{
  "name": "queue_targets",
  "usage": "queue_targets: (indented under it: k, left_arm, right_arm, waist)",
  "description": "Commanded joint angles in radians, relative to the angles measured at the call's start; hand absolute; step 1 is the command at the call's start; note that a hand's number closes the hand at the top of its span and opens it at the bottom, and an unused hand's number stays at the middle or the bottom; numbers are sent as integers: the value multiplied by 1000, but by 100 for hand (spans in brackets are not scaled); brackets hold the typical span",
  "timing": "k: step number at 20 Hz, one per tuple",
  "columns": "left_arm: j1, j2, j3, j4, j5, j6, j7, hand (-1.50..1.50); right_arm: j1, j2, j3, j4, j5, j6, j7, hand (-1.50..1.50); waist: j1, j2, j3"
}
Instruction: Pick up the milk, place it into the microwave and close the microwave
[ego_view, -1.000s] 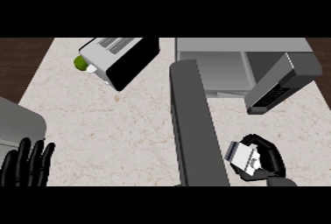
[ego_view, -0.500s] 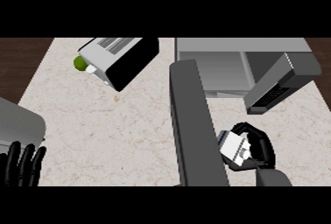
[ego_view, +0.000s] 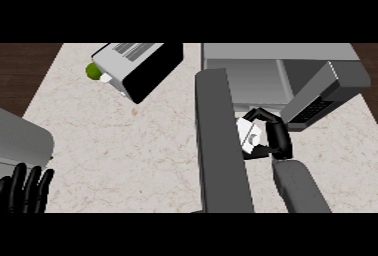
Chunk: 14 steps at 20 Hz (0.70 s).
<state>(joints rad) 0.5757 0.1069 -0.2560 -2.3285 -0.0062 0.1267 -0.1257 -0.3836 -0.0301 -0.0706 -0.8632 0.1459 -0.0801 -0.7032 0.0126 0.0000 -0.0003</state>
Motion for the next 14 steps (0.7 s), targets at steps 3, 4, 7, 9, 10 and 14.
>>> queue_targets:
  k: [3, 4, 7, 9, 10, 14]
  left_arm:
    - [-27, -23, -43, 63, -42, 6, -23, -150]
    - [-40, 18, 31, 17, 22, -24, 19, -150]
    - [-47, -5, 20, 78, 38, -30, -23, -150]
    - [-1, 30, 59, 23, 69, -60, -31, -150]
    - [-60, 25, 75, 52, 89, -57, -2, -150]
    - [-74, 41, 85, 64, 95, -81, -23, -150]
  right_arm:
    - [-253, -16, -55, 185, 54, -152, 120, 150]
    - [-249, -49, -68, 238, 59, -140, 65, 150]
    - [-365, -55, -100, 398, 74, -200, 49, 150]
    - [-393, -117, -136, 467, 60, -175, 14, 150]
    - [-468, -96, -128, 483, 78, -223, 85, 150]
    - [-535, -142, -161, 557, 89, -318, 101, 150]
  waist:
    - [12, 5, 1]
    - [10, 5, 1]
    - [35, 16, 2]
    - [37, 14, 2]
    - [46, 21, 2]
    - [62, 29, 2]
